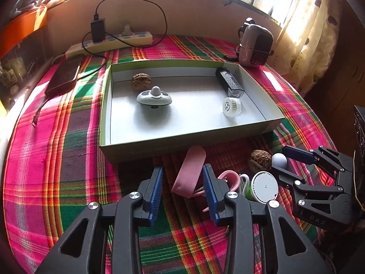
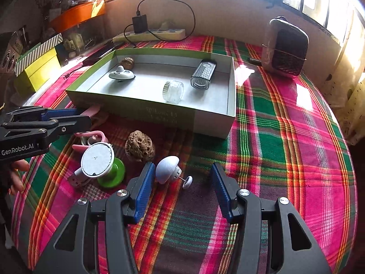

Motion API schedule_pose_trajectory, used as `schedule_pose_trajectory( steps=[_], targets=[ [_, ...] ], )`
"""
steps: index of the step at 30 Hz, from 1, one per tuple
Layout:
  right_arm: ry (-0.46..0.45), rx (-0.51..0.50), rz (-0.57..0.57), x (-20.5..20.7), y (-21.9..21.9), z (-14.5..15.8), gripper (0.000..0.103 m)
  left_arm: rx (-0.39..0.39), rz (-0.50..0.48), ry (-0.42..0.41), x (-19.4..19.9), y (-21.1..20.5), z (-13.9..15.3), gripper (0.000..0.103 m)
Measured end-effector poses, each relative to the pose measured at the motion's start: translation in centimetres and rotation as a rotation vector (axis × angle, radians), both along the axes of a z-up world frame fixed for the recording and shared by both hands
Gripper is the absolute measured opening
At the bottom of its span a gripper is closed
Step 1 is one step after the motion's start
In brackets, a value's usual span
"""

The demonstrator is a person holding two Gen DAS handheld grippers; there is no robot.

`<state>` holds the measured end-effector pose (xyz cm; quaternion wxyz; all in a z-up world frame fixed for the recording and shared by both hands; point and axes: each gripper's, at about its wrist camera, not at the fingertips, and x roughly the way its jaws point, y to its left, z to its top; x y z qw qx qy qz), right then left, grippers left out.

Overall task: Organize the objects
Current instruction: 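Grasp the white mushroom-shaped toy with the right gripper while the left grasps the pink bar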

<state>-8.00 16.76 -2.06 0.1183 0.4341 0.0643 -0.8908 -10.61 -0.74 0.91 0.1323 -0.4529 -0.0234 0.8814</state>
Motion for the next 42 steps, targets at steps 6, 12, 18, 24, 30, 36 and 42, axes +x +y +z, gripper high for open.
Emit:
schedule_pose_trajectory(
  steps=[6,12,18,24,30,36,42],
  targets=[
    [0.013,0.017,-0.017,-0.3,0.3,0.0,0.058,-0.028,0.011,-0.019,-0.6,0.1,-0.5,0.033],
    [0.008,0.009,-0.042,-0.7,1.0,-0.1,0.058,-0.049,0.008,-0.010,-0.8,0.1,-0.6,0.033],
    [0.008,0.008,-0.032,-0.9,0.8,-0.1,0.058,-0.097,0.005,-0.001,-1.0,0.7,-0.6,0.033],
    [0.008,0.008,-0.036,-0.8,0.9,-0.1,0.058,-0.077,0.011,0.003,-0.9,0.4,-0.6,0.032],
    [0.009,0.008,-0.038,-0.5,0.8,-0.1,0.057,-0.068,0.025,0.006,-0.6,0.0,-0.6,0.029],
    [0.014,0.002,-0.018,0.1,0.4,0.0,0.039,-0.067,0.041,0.009,-0.4,-0.4,-0.6,0.021],
    [0.017,0.004,-0.015,0.4,0.2,0.0,0.033,-0.068,0.045,0.012,-0.2,-0.6,-0.7,0.018]
  ],
)
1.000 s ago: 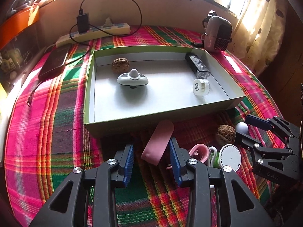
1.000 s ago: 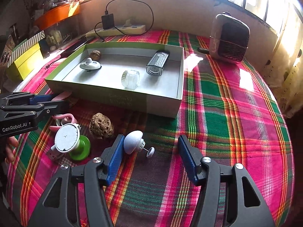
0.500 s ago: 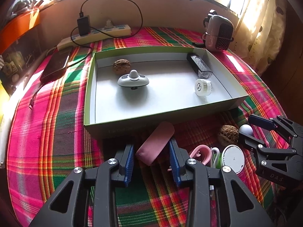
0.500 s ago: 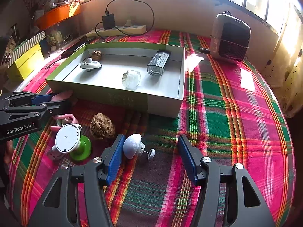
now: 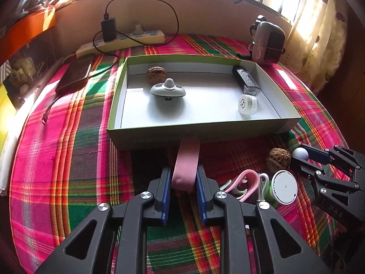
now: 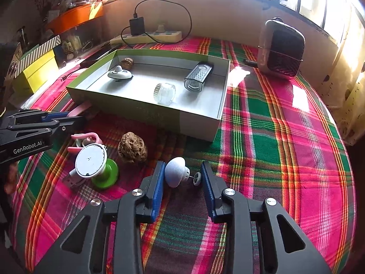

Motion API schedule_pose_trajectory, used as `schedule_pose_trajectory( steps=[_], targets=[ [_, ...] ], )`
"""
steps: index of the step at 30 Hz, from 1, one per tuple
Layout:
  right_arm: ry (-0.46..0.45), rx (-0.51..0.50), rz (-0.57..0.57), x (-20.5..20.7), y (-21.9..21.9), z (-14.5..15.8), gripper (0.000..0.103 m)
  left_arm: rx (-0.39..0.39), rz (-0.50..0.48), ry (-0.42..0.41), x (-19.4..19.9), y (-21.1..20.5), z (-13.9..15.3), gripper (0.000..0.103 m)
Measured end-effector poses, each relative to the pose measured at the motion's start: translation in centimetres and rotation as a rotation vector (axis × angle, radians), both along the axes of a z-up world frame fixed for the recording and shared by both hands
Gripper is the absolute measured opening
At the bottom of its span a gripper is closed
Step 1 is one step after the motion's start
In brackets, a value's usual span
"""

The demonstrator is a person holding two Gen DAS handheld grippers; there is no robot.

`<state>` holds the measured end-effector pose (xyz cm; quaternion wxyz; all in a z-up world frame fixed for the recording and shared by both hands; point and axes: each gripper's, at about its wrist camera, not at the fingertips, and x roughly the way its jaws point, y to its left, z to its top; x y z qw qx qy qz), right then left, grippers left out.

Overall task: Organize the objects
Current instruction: 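Grasp the white mushroom-shaped toy with the right gripper while the left grasps the pink bar, then lift the mushroom toy and pink bar off the cloth with both grippers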

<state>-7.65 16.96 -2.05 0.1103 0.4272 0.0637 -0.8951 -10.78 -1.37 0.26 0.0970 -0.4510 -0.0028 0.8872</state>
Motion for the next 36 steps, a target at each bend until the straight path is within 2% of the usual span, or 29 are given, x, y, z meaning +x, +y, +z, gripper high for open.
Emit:
schedule_pose_trajectory(
  steps=[14,30,36],
  targets=[
    [-0.001,-0.004,-0.002,0.0,0.0,0.0,0.033,0.011,0.011,-0.001,1.2,-0.8,0.0,0.016],
    [-0.001,-0.003,-0.003,0.1,0.0,0.0,0.033,-0.045,0.016,0.015,0.8,0.3,-0.1,0.018],
    [-0.001,-0.003,-0.003,0.1,-0.1,0.0,0.033,-0.041,0.027,0.022,0.8,0.1,-0.1,0.016]
  ],
)
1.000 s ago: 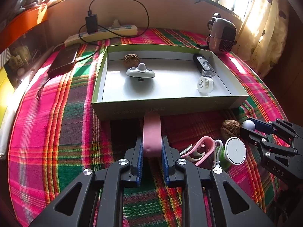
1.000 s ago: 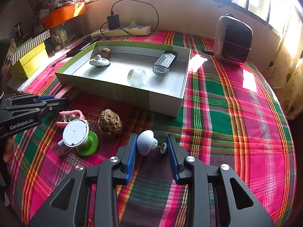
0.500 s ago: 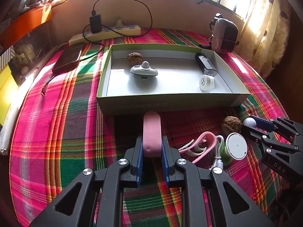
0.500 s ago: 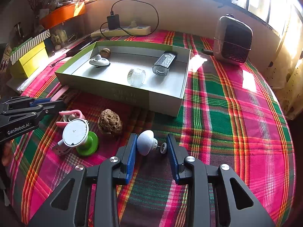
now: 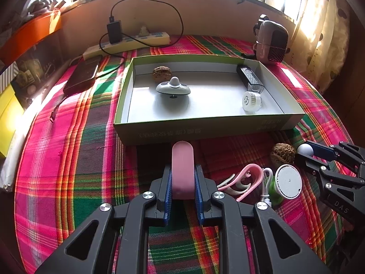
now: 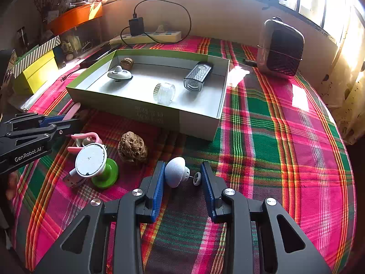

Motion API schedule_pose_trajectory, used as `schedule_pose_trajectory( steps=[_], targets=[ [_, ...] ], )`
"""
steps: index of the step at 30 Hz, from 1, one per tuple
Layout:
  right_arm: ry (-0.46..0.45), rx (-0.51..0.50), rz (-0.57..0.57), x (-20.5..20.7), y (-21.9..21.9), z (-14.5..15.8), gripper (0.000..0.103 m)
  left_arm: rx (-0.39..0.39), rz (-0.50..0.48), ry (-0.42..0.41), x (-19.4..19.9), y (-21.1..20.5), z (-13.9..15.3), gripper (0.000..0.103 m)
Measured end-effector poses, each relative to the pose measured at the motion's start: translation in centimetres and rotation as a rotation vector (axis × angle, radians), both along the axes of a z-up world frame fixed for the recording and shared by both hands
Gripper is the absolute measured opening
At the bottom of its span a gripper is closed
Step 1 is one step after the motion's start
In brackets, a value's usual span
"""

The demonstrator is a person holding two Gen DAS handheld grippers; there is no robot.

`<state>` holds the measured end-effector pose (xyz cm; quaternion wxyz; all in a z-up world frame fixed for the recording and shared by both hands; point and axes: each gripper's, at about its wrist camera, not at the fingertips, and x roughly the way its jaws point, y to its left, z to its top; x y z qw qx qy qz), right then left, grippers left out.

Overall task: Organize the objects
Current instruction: 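Lift the mushroom toy and pink bar off the cloth with both grippers, then carry the mushroom toy and pink bar over the tray with both grippers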

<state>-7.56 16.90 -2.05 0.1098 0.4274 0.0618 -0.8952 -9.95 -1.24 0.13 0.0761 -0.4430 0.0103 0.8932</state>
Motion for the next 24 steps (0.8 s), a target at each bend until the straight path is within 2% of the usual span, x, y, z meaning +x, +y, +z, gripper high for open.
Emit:
schedule_pose_trajectory(
  steps=[24],
  targets=[
    [-0.001,-0.011,-0.011,-0.05,0.19,0.01,0.033,0.020,0.015,-0.007,0.09,-0.55,0.15,0.016]
  ],
)
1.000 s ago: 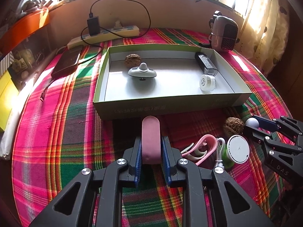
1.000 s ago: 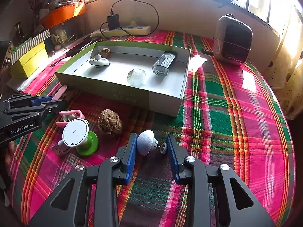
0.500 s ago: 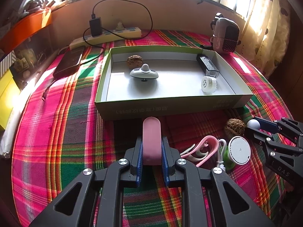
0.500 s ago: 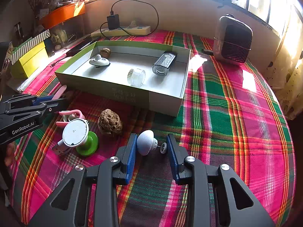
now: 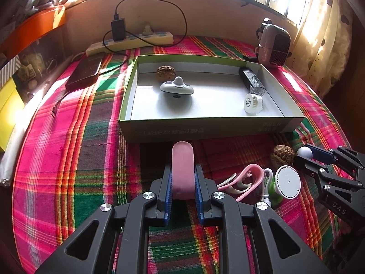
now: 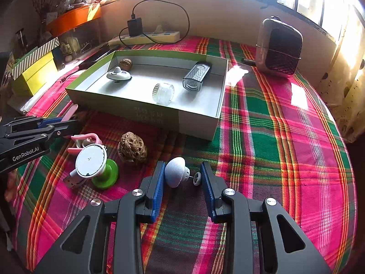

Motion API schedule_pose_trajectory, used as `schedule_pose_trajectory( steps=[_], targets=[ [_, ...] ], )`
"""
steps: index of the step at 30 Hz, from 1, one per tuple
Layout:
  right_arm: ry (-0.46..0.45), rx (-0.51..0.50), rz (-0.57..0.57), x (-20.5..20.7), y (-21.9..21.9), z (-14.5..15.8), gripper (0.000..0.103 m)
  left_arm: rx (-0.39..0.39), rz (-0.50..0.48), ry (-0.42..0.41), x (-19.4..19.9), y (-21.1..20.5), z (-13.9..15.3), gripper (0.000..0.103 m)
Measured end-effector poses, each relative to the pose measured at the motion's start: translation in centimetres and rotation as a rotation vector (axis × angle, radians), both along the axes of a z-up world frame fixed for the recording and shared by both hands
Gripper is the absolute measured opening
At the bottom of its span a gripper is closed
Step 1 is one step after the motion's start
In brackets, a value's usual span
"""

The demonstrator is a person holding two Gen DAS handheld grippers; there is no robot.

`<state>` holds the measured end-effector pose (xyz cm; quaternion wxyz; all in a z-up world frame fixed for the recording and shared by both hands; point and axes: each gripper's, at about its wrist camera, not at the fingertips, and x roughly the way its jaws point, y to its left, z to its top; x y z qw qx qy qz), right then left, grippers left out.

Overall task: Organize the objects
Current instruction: 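Carry the mushroom toy and pink bar over the tray with both grippers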

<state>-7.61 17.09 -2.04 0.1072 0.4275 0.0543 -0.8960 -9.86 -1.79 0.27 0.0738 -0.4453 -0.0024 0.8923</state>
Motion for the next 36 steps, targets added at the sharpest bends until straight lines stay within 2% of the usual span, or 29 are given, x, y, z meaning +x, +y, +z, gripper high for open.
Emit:
schedule_pose_trajectory(
  steps=[8,19,36],
  targets=[
    [0.009,-0.024,0.001,0.3,0.1,0.5,0.033,0.010,0.001,0.032,0.4,-0.3,1.2,0.016],
    [0.069,-0.047,0.004,-0.4,0.5,3.5,0.033,0.033,-0.013,0.065,-0.1,-0.2,3.0,0.016],
    [0.099,-0.066,0.065,-7.1,-1.6,6.4,0.033,0.050,0.007,0.059,-4.1,0.1,3.6,0.016]
  ],
)
